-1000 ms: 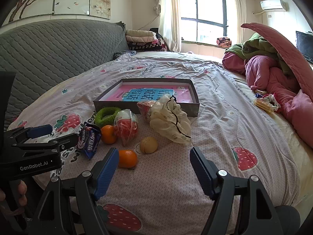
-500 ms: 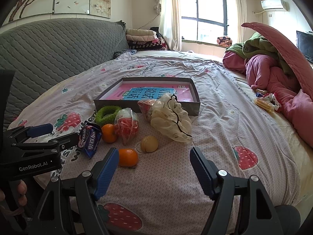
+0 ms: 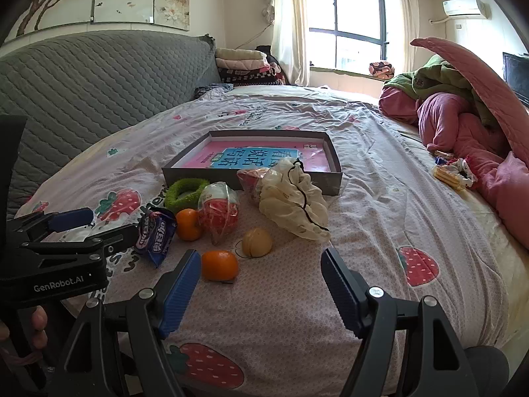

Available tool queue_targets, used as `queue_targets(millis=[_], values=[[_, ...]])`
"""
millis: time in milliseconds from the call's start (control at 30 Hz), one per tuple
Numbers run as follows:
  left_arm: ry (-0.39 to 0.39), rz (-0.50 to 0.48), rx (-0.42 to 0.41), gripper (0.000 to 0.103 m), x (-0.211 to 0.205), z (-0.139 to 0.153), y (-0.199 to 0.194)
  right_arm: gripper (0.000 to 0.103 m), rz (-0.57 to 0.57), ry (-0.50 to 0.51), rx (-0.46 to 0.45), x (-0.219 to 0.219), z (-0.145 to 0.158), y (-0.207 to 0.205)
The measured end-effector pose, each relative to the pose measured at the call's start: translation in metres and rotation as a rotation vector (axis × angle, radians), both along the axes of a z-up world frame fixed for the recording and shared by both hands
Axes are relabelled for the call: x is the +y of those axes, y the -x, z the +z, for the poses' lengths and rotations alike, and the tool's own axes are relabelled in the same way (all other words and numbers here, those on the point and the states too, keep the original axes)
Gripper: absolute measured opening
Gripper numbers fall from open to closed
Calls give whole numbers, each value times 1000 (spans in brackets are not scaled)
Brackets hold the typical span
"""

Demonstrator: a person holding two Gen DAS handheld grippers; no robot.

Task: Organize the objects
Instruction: 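Move both tools toward the items on the bed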

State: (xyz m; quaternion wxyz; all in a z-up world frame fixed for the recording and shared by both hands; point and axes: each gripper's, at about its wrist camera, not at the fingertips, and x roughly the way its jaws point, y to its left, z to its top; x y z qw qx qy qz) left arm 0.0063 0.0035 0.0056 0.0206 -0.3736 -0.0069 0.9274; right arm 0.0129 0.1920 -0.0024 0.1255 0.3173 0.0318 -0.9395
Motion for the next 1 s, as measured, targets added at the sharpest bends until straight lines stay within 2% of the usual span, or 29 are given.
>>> queue_targets(millis=[1000], values=[[-1, -7, -53, 83, -2, -24, 13, 74, 43, -7, -77, -14, -19, 10]])
